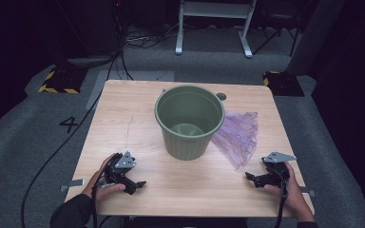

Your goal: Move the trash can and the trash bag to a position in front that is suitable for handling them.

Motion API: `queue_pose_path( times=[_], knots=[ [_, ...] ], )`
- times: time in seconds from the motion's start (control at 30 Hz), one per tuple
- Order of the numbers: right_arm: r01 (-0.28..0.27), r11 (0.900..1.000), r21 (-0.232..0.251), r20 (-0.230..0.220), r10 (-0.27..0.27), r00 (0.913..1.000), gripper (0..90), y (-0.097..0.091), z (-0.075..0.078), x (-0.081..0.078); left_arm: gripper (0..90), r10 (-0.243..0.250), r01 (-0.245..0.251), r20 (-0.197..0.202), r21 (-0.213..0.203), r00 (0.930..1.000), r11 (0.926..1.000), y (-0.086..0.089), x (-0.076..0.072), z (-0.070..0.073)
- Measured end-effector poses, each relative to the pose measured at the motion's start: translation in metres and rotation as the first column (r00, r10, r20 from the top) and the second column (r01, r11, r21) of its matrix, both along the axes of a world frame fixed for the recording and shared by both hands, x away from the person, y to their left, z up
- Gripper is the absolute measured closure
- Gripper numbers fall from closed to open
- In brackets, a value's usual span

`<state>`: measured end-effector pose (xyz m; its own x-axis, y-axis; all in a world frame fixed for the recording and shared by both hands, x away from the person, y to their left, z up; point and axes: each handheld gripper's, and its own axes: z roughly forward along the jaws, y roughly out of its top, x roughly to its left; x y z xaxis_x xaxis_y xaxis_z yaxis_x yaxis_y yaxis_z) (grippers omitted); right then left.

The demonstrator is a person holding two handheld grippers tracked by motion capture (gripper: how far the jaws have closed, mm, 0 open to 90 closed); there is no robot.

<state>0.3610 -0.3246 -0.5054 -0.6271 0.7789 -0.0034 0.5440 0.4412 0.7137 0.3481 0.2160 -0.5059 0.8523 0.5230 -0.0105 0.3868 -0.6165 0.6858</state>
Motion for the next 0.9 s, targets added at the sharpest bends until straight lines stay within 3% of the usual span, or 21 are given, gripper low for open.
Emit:
queue_pose_path(
  times=[0.6, 0.7, 0.73, 0.8, 0.9],
  knots=[
    [-0.004, 1.0000, 0.001, -0.001, 0.004, 1.0000, 0.6, 0.0000, 0.0002, 0.0002, 0.0, 0.020, -0.020, 0.000, -0.001, 0.9998, 0.9998, -0.0001, -0.0019, -0.0001],
    [-0.001, 1.0000, 0.002, 0.005, 0.001, 1.0000, 2.3, -0.0004, 0.0003, 0.0001, 0.0, 0.022, -0.022, -0.002, -0.001, 0.9998, 0.9998, -0.0001, -0.0020, 0.0000],
    [0.008, 0.9999, 0.011, 0.016, -0.008, 0.9998, 10.2, -0.0015, 0.0010, -0.0006, 0.0, 0.021, -0.021, -0.002, -0.001, 0.9998, 0.9998, -0.0001, -0.0019, 0.0000],
    [0.008, 0.9998, 0.020, 0.027, -0.008, 0.9996, 16.6, -0.0030, 0.0020, -0.0014, 0.0, 0.017, -0.017, 0.001, -0.001, 0.9999, 0.9999, -0.0001, -0.0014, 0.0000],
    [0.008, 0.9999, 0.011, 0.016, -0.009, 0.9998, 15.7, -0.0032, 0.0034, -0.0020, 0.0, 0.014, -0.014, 0.000, -0.001, 0.9999, 0.9999, -0.0002, -0.0011, 0.0000]
  ],
)
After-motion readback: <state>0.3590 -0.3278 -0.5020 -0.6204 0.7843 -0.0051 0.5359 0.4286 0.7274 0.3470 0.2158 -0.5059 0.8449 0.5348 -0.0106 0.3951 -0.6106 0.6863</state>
